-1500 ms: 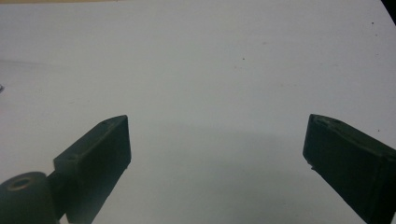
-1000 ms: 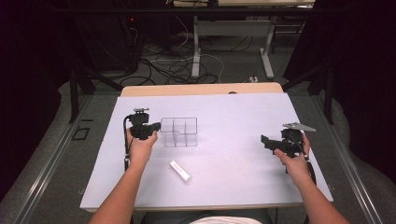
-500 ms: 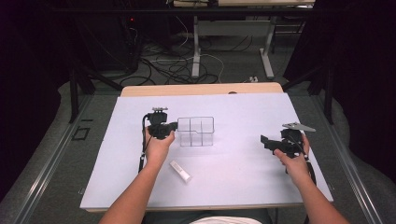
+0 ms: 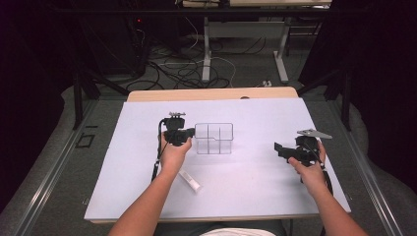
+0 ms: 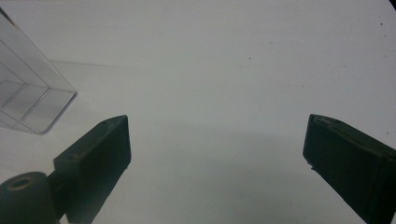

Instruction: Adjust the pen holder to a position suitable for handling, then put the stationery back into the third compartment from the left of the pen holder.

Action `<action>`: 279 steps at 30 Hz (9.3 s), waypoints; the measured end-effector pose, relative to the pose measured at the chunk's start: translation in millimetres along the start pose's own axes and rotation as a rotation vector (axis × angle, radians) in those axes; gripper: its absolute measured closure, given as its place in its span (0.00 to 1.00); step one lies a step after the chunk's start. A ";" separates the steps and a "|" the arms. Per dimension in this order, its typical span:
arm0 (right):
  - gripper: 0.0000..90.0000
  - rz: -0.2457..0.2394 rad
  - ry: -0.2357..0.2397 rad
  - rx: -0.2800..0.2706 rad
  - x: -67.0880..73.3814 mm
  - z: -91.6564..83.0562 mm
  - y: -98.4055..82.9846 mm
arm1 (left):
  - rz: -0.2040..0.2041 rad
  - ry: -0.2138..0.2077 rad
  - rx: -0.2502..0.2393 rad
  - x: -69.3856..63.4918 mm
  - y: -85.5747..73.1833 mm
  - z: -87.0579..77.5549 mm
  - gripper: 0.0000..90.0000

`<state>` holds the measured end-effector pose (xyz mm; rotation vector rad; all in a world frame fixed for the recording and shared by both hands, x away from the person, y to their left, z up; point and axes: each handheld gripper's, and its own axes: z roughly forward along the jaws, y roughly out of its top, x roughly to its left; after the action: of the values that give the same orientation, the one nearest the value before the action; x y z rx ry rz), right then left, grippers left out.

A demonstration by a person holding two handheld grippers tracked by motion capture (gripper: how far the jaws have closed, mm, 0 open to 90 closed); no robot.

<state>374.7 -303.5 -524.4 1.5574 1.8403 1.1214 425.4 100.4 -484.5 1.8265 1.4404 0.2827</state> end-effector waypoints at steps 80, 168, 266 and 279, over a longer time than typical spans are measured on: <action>0.28 -0.197 0.256 0.172 108.3 3.2 14.0 | 0.219 -0.058 -0.151 59.2 -59.6 -71.1 0.00; 0.71 -0.320 0.544 0.805 271.0 80.4 -7.7 | 0.181 -0.020 -0.160 78.9 -61.7 -70.3 0.05; 0.74 -2.184 0.150 -0.272 215.8 -1.4 -20.4 | 0.350 -0.228 -0.020 28.9 -44.4 -69.9 0.33; 0.74 -2.302 0.130 -0.296 217.7 1.1 -23.3 | 0.491 -0.320 0.116 -7.6 -47.4 -51.1 0.40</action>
<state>310.3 -94.6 -512.7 -1.0497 1.8098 0.1286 357.7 118.3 -480.4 2.1914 0.7934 0.1388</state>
